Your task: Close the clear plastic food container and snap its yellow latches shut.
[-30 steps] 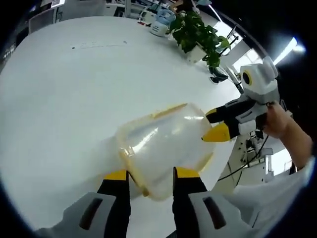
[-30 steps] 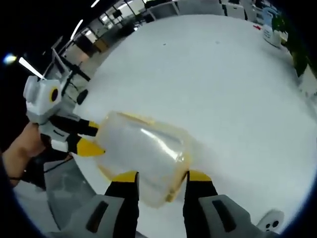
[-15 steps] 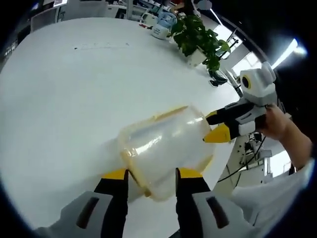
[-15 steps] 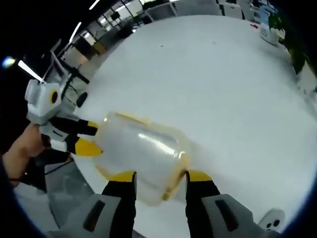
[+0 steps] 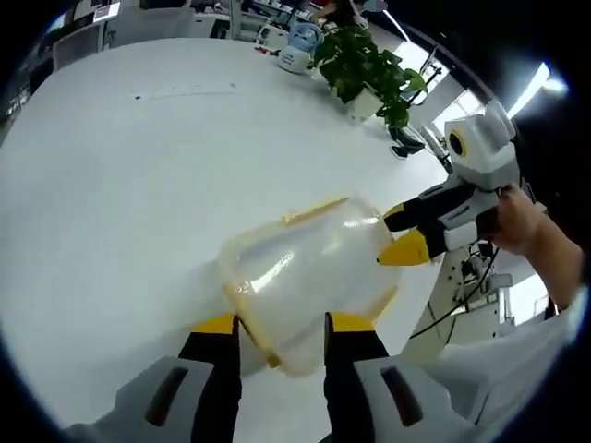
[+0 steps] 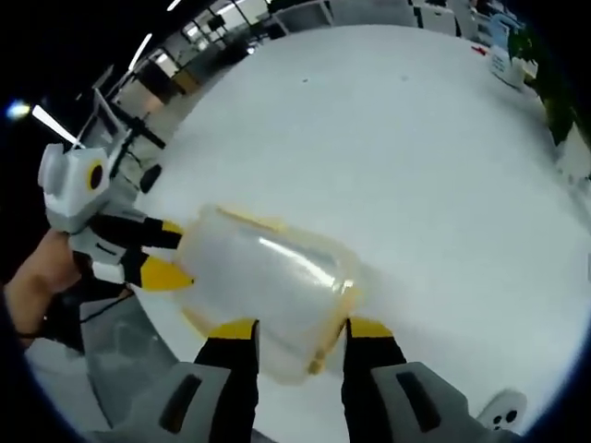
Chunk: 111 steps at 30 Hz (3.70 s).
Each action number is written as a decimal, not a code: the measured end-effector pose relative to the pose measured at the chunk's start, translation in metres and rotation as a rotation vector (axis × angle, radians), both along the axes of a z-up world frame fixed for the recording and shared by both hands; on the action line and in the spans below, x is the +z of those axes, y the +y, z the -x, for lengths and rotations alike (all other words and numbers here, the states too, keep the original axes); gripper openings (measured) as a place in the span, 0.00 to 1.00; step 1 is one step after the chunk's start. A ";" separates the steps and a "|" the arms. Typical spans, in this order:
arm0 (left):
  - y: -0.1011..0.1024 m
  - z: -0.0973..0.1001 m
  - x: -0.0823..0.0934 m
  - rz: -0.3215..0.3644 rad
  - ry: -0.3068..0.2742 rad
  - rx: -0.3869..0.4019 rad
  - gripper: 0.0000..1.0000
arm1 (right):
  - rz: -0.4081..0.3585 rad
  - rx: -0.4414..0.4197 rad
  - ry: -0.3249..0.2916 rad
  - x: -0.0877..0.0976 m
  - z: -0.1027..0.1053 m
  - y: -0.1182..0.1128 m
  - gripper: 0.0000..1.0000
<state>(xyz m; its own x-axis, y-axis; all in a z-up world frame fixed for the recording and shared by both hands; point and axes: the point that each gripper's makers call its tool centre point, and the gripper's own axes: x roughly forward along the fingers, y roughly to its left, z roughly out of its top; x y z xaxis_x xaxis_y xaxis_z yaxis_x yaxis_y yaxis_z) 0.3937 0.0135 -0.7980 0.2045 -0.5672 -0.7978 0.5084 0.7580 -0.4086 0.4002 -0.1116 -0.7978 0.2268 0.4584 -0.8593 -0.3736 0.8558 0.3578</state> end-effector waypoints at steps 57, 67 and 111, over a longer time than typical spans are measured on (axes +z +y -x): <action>0.015 0.006 0.011 -0.114 -0.081 -0.337 0.41 | 0.124 0.485 -0.146 0.021 0.005 0.003 0.36; 0.006 0.004 0.018 -0.130 -0.163 -0.502 0.42 | 0.156 0.638 -0.197 0.025 0.003 0.009 0.35; -0.045 0.001 0.024 -0.113 -0.383 -0.776 0.38 | 0.131 0.936 -0.310 0.027 0.001 0.059 0.34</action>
<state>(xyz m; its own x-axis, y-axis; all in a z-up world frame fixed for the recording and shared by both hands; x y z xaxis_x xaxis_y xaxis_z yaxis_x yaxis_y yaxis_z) 0.3926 -0.0311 -0.7741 0.0590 -0.5795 -0.8128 0.9849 0.1664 -0.0471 0.3989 -0.0528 -0.7713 0.0452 0.4730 -0.8799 -0.9794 0.1944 0.0542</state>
